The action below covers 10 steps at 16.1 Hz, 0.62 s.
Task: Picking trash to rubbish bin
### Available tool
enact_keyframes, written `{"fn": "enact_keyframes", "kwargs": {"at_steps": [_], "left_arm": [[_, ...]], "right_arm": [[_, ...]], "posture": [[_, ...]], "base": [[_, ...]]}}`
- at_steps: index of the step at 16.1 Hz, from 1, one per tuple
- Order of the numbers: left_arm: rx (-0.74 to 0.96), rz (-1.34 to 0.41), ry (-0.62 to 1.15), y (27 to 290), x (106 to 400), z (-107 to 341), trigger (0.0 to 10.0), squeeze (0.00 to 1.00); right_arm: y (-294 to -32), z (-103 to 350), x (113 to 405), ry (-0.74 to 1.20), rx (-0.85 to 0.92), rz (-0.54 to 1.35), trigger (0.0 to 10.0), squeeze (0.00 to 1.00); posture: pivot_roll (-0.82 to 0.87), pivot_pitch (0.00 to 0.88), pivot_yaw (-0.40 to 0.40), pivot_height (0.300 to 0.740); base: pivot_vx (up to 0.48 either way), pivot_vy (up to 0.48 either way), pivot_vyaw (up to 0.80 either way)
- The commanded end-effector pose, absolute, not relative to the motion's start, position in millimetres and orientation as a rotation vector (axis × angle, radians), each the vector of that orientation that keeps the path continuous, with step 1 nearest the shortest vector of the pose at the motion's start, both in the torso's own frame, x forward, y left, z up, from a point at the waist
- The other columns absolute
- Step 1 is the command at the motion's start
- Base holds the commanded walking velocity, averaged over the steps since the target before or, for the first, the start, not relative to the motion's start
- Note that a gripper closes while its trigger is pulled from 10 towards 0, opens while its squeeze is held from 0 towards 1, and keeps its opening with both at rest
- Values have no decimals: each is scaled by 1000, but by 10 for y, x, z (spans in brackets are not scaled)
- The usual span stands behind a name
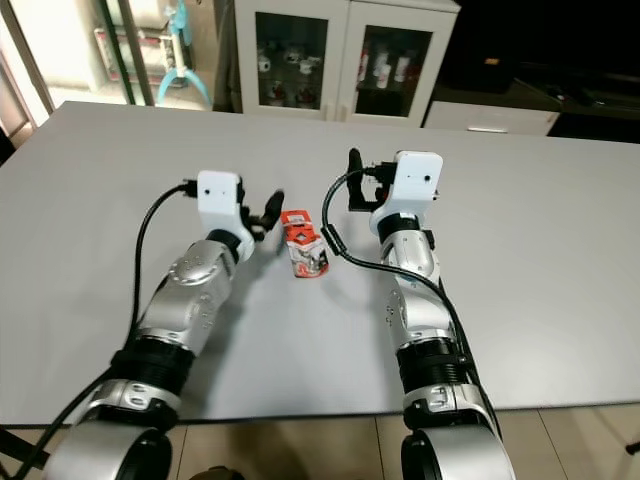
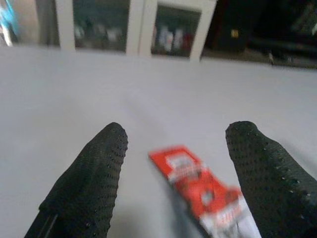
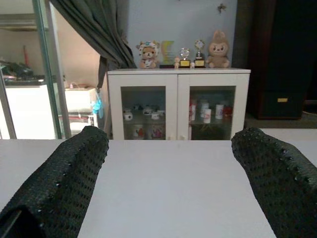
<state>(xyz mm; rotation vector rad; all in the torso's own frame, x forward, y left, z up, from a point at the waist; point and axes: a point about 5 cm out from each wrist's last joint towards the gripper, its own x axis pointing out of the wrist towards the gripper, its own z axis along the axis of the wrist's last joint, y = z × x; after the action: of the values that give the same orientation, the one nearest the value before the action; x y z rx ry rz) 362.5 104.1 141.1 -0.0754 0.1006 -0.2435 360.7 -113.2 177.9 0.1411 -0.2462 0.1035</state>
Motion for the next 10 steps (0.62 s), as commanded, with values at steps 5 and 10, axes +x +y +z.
{"fn": "enact_keyframes", "kwargs": {"at_steps": [5,10], "left_arm": [[-90,-289,198,1023,3563,1377,10000,1000],[-212,-287,300,992,3538,1402,10000,1000]], "right_arm": [[-1159,1715,3603,-214,131,102,10000,0],[-1144,1700,3608,-200,122,115,10000,0]], "posture": [[-47,45,-96,740],[-49,43,-94,740]], "base": [[0,0,0],[0,0,0]]}}
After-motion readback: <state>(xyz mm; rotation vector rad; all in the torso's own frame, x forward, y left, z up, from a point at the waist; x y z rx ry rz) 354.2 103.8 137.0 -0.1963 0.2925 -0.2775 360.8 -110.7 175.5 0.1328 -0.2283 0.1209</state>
